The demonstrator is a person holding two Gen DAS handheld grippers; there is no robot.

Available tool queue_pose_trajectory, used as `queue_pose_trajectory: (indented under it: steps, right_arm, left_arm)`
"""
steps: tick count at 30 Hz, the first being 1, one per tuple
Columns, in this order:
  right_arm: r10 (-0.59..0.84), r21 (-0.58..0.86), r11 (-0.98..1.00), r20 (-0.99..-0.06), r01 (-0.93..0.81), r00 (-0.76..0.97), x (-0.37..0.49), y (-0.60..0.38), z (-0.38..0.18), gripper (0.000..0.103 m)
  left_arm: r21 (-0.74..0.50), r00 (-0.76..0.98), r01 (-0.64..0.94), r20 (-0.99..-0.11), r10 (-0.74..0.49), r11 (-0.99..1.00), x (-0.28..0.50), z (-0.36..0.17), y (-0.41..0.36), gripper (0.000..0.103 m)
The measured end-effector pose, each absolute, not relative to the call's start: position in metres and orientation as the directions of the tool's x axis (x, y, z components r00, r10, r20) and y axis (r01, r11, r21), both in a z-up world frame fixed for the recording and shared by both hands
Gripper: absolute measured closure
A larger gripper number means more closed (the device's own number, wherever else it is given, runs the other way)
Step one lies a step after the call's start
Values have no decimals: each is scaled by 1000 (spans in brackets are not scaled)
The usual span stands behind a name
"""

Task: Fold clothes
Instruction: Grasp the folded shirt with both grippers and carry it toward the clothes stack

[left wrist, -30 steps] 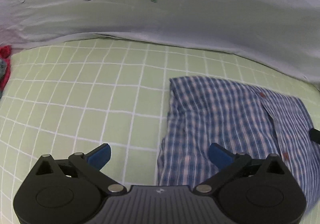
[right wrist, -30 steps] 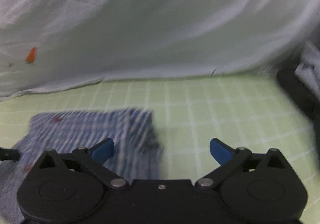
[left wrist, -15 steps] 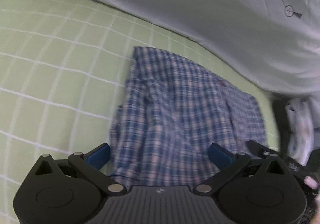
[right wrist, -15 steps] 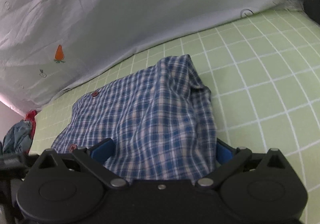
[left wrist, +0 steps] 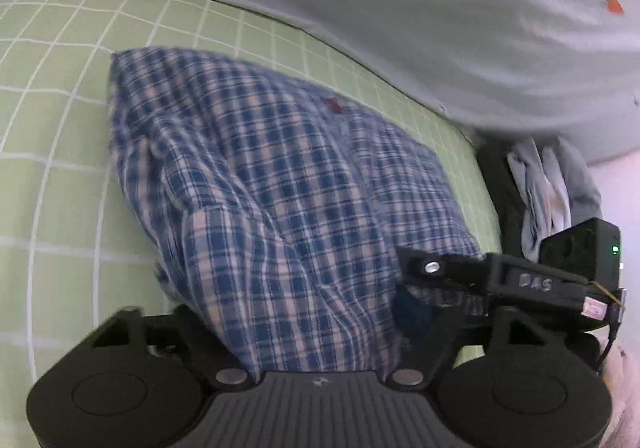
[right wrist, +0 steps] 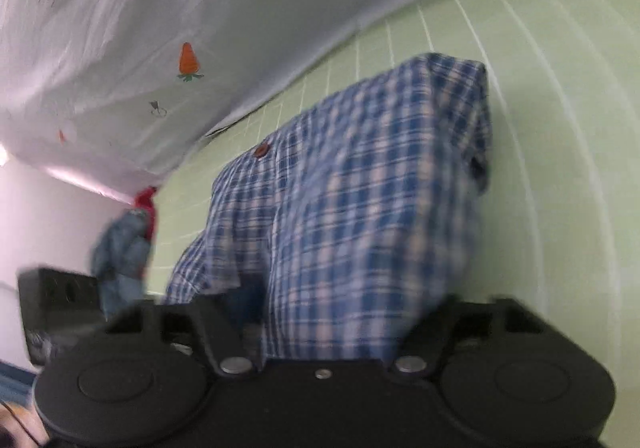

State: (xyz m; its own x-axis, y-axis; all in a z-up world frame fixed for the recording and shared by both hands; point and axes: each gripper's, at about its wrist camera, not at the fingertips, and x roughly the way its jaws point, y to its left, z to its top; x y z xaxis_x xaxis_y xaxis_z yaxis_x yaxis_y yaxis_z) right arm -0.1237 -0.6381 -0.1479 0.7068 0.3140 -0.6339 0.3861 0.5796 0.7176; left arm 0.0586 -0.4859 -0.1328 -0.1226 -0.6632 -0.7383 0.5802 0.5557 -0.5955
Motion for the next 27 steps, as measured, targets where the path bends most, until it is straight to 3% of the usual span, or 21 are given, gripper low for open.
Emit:
queue_pose_trajectory:
  steps: [4,11,18,27]
  right_arm:
    - [333,723,565,-641,397,692,-161,-607,-138,54]
    - [313,724,519,-655,454,687,-242,-556,-114,55]
    - [156,697,483,-665,531,730,-314,-529,-88,55]
    - [-19,702,395,-639,593,769,-442,-560,-75,55]
  left_arm:
    - [-586,-160,611,-750,-642,532,22,-117,-465,41]
    - [-615,-219,615,-734,-643,493,-48,-100,-426,41]
    - [-638,-313,692,-687,-656,338,-94,-80,-427,41]
    - [-622,-385,761,-661,-644,183,-200,-68,-488,41]
